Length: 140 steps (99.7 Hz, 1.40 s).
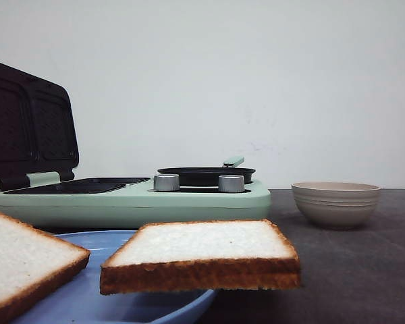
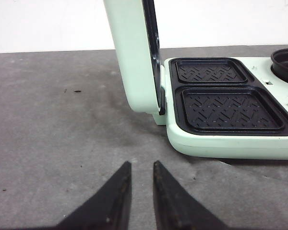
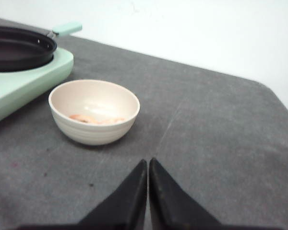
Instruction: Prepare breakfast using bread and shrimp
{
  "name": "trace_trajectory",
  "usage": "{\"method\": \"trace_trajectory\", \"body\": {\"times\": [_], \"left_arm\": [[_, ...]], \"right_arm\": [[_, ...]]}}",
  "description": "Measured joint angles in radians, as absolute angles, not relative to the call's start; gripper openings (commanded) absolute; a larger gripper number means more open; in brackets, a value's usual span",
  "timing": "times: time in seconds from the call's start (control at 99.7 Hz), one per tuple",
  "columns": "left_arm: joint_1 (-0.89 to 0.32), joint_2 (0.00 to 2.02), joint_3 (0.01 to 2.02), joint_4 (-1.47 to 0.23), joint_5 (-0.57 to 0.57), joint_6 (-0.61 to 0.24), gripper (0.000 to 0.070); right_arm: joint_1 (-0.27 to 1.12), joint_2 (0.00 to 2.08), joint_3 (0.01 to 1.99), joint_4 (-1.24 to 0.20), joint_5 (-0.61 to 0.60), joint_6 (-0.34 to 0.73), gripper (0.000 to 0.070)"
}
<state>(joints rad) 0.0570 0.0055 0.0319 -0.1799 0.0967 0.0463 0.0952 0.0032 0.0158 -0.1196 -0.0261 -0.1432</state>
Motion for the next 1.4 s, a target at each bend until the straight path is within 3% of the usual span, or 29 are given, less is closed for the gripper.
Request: {"method": "trace_trajectory", "body": {"times": [0.501,0.882,1.063,1.203,1.404], "left_arm": [[0.057,0.006,0.032,-0.179,0.105,0.024,0.0001],[0.057,0.005,0.032,-0.180,0.107,-0.213,0.0004],[0.057,0.006,0.060,-0.254,0.113,-0.343,0.0006],[0.057,0.009,0.105,-0.378,0.178,-0.442,0.0007],[0.057,0.079,0.230,-0.398,0.288,-0.523,0.0009]], "right_arm": [[0.095,0.003,0.016,-0.068,-0.027,-0.038,0.0000],[0.095,0.003,0.016,-0.088,-0.037,0.230,0.0000],[0.095,0.005,0.067,-0.243,-0.052,0.302,0.0000],[0.095,0.006,0.163,-0.337,-0.076,0.358,0.0000],[0.095,0.111,0.293,-0.412,-0.159,0.449,0.0000]]}}
